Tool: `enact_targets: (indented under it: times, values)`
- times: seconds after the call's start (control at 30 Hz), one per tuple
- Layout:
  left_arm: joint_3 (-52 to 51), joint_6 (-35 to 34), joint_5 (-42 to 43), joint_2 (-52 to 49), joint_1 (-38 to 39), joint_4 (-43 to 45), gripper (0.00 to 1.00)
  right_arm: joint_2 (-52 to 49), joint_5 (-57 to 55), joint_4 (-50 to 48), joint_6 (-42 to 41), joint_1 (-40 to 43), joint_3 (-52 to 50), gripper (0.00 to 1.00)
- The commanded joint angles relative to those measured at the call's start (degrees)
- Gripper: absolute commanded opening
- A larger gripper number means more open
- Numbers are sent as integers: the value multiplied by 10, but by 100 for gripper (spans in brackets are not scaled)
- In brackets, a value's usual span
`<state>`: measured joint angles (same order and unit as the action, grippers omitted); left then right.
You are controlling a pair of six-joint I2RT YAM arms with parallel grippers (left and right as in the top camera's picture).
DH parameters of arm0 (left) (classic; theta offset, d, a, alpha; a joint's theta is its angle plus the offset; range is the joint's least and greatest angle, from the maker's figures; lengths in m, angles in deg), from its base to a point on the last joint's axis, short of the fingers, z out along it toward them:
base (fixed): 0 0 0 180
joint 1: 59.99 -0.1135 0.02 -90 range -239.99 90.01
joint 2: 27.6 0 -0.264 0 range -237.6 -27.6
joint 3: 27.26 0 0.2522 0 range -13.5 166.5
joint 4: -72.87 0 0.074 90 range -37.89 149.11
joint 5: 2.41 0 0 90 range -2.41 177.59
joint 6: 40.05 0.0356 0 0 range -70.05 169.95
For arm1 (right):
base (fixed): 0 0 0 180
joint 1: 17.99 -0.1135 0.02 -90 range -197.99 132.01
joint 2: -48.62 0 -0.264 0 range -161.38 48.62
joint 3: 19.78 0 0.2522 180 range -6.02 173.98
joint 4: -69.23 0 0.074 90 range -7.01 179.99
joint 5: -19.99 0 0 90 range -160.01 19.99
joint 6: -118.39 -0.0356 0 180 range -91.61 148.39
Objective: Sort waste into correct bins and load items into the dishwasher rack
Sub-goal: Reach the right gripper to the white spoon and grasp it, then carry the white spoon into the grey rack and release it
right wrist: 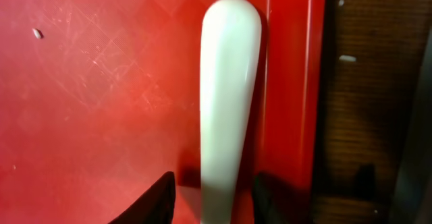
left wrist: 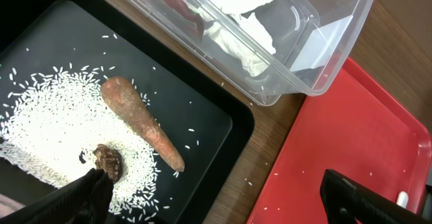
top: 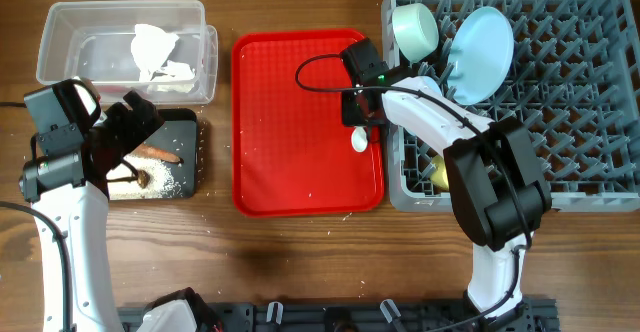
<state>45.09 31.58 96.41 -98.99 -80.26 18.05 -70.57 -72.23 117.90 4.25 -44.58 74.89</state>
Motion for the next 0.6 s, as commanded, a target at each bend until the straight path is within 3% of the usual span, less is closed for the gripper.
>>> enact_targets:
  times: [0.0,0.13,0.4,0.57]
  values:
    - [12,-5,1,8,-3,0,100,-19,-10,1,-2,-3,-4,20]
    - [12,-5,1,8,-3,0,100,-19,-7,1,2,-12,-4,4]
    - [12,-5,1,8,-3,0,100,3,41,16,43,-12,30,4]
    - [12,-5,1,8,-3,0,100,92,51,40,61,-11,50,4]
